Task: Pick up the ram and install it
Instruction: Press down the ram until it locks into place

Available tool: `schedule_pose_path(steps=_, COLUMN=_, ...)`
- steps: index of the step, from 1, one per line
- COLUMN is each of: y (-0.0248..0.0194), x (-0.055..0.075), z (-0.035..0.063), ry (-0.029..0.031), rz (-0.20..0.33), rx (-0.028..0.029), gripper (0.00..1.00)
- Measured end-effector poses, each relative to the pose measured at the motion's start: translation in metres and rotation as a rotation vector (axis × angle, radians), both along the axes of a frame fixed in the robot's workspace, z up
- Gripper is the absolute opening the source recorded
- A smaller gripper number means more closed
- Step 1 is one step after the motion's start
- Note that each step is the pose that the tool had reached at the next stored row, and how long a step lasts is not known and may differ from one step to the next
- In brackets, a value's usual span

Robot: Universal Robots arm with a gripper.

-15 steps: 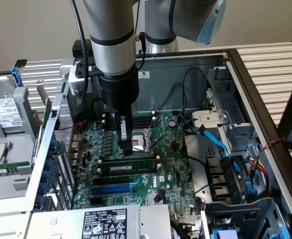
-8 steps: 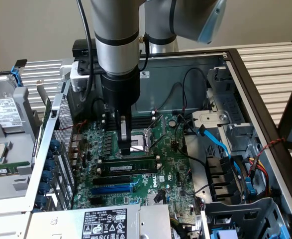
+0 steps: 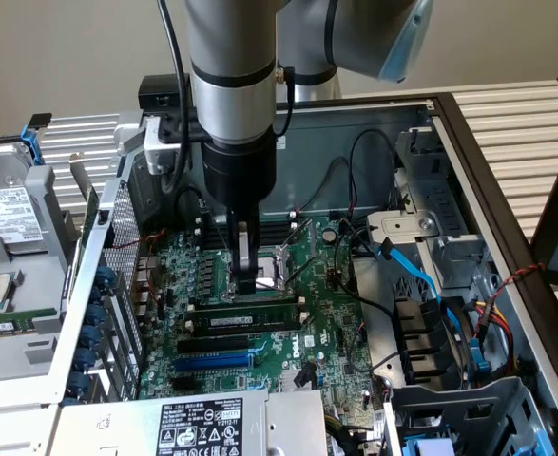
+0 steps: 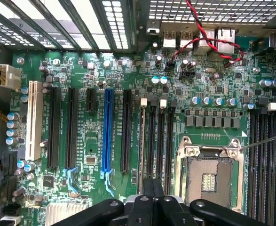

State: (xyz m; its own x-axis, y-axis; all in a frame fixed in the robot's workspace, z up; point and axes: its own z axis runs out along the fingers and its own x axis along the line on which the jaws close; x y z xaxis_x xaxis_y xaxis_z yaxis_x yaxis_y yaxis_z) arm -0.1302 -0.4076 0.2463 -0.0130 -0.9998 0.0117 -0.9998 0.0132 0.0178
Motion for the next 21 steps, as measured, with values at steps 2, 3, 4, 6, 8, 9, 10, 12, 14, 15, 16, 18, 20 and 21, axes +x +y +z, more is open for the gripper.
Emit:
schedule_pose_path(steps=2, y=0.0000, x=0.000, z=-0.0007, ry=-0.0001, rz=-0.010, rx=-0.0102, gripper=0.11)
schedule_pose_path(steps=3, y=0.0000, x=0.000, z=-0.0010, ry=-0.0001, rz=-0.016, rx=-0.0168, gripper=0.11)
schedule_pose_path(steps=4, y=0.0000, x=0.000, z=-0.0013, ry=-0.0001, rz=-0.021, rx=-0.0242, gripper=0.11)
schedule_pose_path(steps=6, y=0.0000, x=0.000, z=-0.0024, ry=-0.0002, rz=-0.030, rx=-0.0363, gripper=0.11)
schedule_pose_path(steps=8, y=0.0000, x=0.000, z=-0.0048, ry=-0.0001, rz=-0.032, rx=-0.0402, gripper=0.11)
schedule_pose_path(steps=9, y=0.0000, x=0.000, z=-0.0061, ry=-0.0001, rz=-0.033, rx=-0.0402, gripper=0.11)
schedule_pose_path(steps=10, y=0.0000, x=0.000, z=-0.0075, ry=-0.0001, rz=-0.033, rx=-0.0402, gripper=0.11)
schedule_pose_path(steps=12, y=0.0000, x=-0.001, z=-0.0095, ry=-0.0001, rz=-0.033, rx=-0.0402, gripper=0.11)
schedule_pose_path(steps=14, y=0.0000, x=-0.001, z=-0.0113, ry=-0.0001, rz=-0.033, rx=-0.0402, gripper=0.11)
schedule_pose_path(steps=15, y=0.0000, x=-0.001, z=-0.0119, ry=-0.0001, rz=-0.034, rx=-0.0402, gripper=0.11)
schedule_pose_path(steps=16, y=0.0000, x=-0.001, z=-0.0126, ry=-0.0001, rz=-0.033, rx=-0.0402, gripper=0.11)
schedule_pose_path(steps=18, y=0.0000, x=-0.001, z=-0.0137, ry=-0.0001, rz=-0.033, rx=-0.0403, gripper=0.11)
schedule_pose_path(steps=20, y=0.0000, x=-0.001, z=-0.0148, ry=-0.0001, rz=-0.033, rx=-0.0402, gripper=0.11)
schedule_pose_path(steps=21, y=0.0000, x=-0.001, z=-0.0153, ry=-0.0001, rz=-0.034, rx=-0.0402, gripper=0.11)
